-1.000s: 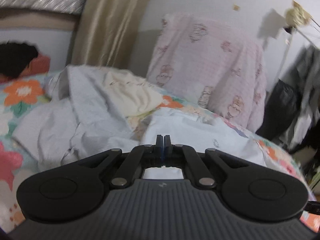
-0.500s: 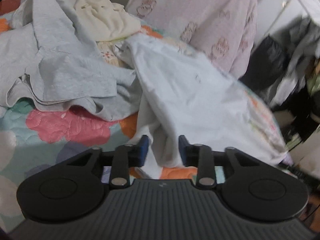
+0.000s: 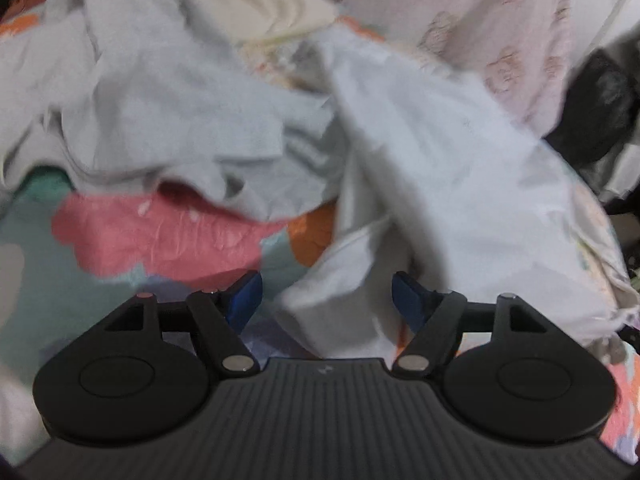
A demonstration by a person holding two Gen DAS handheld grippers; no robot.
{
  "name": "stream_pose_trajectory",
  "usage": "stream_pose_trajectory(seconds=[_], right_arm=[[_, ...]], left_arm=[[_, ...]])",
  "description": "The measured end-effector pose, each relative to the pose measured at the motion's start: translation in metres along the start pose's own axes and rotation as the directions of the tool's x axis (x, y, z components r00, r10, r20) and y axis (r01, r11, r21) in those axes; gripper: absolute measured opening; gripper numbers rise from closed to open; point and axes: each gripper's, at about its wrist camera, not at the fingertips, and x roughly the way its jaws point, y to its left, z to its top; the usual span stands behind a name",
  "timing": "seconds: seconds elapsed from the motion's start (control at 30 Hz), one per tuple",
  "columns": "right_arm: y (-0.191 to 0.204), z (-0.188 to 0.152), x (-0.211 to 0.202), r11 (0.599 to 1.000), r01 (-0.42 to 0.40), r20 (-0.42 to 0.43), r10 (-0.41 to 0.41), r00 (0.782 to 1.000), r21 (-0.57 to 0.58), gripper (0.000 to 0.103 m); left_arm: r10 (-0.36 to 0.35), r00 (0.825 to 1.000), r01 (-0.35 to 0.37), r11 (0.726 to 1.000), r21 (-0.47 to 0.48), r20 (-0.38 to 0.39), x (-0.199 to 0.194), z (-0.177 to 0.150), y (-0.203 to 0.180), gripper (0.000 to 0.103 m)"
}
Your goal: Fold clothes
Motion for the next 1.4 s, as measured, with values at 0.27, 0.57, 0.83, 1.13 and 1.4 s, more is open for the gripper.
stream_pose_trajectory(seconds=[0.27, 0.57, 0.83, 1.13, 1.4], right_arm=[[-0.007, 0.000, -0.004, 0.998, -0.052, -0.003, 0.052, 0.999, 0.038, 0.018], [-0.030, 0.002, -0.023, 0.964, -0.240, 0.023, 0.239, 0.971, 0.117, 0.018], [-0.030, 0.005, -0.037, 0.897, -0.417, 0.060, 0.413, 0.909, 0.144, 0.019], [-0.038, -0.002, -0.025, 0.905, -0.366, 0.039, 0.366, 0.930, 0.219, 0.019], [-0.039, 0.001, -0.021, 0.875, -0.404, 0.055, 0.405, 0.913, 0.265, 0.019]], left_arm=[[0.178, 0.956, -0.209, 0.971, 0.116, 0.231, -0.049, 0.010, -0.011, 0.006], [0.474, 0.522, -0.512, 0.839, -0.183, 0.709, -0.208, 0.099, 0.061, 0.006], [0.608, 0.661, -0.457, 0.791, -0.407, 0.440, -0.209, 0.124, 0.159, 0.043], [0.283, 0.946, -0.244, 0.943, -0.227, 0.159, -0.127, 0.009, 0.076, 0.053], [-0.009, 1.000, 0.007, 0.997, 0.078, 0.028, -0.070, -0.039, -0.023, 0.056]])
